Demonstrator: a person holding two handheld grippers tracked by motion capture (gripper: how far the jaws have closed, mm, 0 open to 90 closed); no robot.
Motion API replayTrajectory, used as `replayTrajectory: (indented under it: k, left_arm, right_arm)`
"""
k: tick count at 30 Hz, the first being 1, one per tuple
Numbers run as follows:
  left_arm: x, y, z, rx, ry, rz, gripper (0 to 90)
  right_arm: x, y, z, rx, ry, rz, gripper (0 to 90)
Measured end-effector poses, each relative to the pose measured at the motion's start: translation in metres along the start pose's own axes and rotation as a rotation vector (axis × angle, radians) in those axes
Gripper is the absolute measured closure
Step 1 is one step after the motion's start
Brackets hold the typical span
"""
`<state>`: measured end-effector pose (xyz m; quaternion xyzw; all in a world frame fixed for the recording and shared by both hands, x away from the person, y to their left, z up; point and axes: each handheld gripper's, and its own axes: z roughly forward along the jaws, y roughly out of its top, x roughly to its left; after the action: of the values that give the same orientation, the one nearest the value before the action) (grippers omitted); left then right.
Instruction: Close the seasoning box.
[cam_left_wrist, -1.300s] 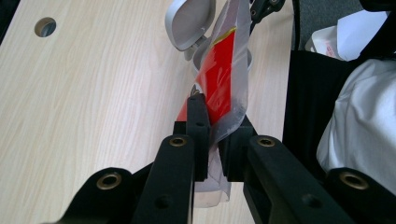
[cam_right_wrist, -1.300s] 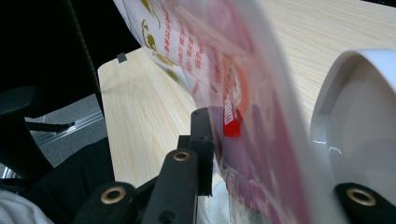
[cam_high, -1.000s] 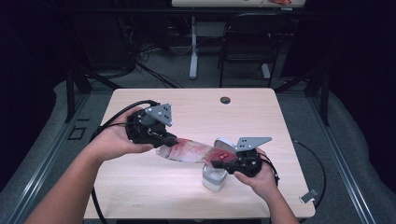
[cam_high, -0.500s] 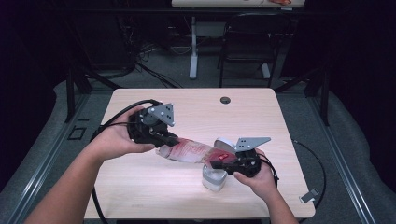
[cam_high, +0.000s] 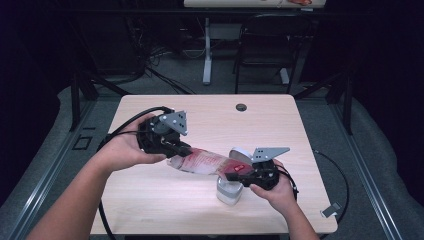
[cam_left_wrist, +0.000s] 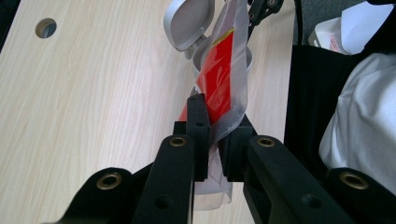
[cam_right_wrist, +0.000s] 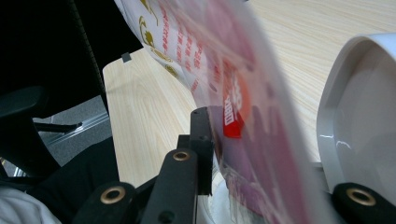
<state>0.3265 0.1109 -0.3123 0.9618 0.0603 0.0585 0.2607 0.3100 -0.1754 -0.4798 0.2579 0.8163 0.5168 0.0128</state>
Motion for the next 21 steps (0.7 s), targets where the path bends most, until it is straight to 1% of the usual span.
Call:
replayTrajectory:
  k: [21]
  left_arm:
    - [0.0006,-0.0019,-0.0007,0.001,-0.003,0.000,84.5]
  right_arm:
    - [0.0011,0.0003,0.0016,-0.001,-0.001,-0.003,83.2]
